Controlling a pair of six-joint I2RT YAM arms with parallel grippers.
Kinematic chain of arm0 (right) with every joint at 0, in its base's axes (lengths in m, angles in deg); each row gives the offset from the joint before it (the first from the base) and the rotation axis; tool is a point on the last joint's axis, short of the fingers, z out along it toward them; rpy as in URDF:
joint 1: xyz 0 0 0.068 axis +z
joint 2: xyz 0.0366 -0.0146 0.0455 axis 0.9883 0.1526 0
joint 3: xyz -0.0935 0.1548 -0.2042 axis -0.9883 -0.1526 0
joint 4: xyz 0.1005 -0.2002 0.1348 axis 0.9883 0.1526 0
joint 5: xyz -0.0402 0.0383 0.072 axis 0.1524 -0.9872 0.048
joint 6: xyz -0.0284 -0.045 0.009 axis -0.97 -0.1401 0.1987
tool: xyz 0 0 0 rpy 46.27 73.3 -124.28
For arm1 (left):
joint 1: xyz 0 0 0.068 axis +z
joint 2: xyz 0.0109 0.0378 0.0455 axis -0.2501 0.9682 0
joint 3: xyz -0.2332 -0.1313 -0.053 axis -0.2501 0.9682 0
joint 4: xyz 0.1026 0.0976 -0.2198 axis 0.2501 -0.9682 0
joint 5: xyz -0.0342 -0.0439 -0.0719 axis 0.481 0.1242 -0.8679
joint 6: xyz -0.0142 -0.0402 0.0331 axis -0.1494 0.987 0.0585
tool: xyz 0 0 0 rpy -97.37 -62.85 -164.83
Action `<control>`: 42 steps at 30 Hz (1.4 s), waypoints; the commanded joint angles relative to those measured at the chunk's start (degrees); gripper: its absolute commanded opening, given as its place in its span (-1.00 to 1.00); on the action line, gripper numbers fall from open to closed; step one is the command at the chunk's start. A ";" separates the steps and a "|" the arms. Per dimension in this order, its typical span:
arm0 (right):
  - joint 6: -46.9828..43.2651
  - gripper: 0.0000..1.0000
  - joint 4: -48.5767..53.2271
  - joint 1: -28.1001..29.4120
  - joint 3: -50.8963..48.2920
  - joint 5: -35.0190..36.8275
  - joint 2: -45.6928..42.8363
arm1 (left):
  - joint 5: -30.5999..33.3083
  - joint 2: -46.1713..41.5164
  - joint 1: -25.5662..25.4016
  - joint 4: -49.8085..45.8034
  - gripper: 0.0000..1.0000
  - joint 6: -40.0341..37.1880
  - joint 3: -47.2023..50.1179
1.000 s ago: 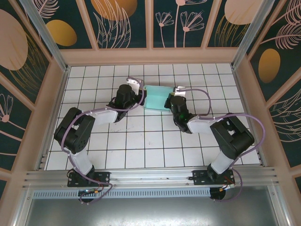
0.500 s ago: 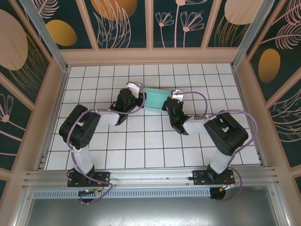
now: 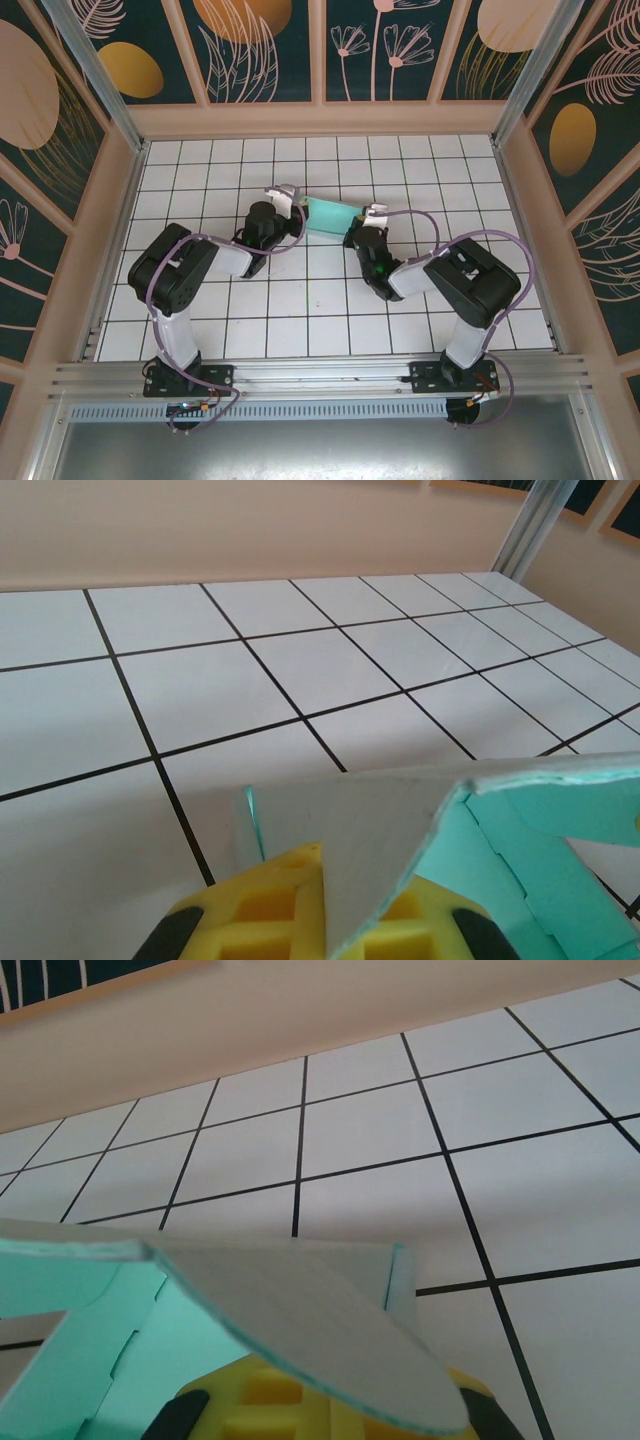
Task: Fold the paper box
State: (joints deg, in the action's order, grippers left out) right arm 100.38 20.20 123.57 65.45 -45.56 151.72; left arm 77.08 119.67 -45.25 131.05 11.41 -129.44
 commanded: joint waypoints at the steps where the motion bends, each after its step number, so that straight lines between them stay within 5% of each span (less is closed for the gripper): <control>1: -1.46 -0.89 -4.87 0.89 -1.79 -1.04 1.79 | -0.97 1.52 -0.55 4.44 -1.00 1.78 1.83; 8: -3.41 -0.60 -6.18 1.25 -2.45 -3.30 0.06 | -0.71 2.20 -0.57 6.29 -1.00 1.85 3.37; 18: -9.62 0.49 -9.78 2.38 -10.31 -1.78 -13.22 | 0.00 2.45 -0.52 3.92 -1.00 0.34 2.26; 26: -14.09 0.51 1.48 1.42 -8.74 -3.69 -29.02 | -1.04 3.62 -0.57 3.23 -1.00 0.26 1.13; 34: -5.00 0.53 28.54 -4.04 11.33 -10.58 -19.28 | -1.21 3.80 -0.58 3.01 -1.00 0.56 1.11; 39: -3.34 0.54 31.92 -5.57 15.91 -15.65 -13.02 | -0.79 2.27 -0.52 4.06 -0.42 0.79 2.92; 42: -2.59 0.55 33.59 -6.07 17.27 -17.76 -10.38 | -0.46 0.62 -0.54 4.04 -0.27 0.48 4.38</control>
State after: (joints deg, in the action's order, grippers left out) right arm 95.71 49.33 118.06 80.27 -59.94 139.83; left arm 76.49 122.42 -45.57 134.72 12.10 -126.60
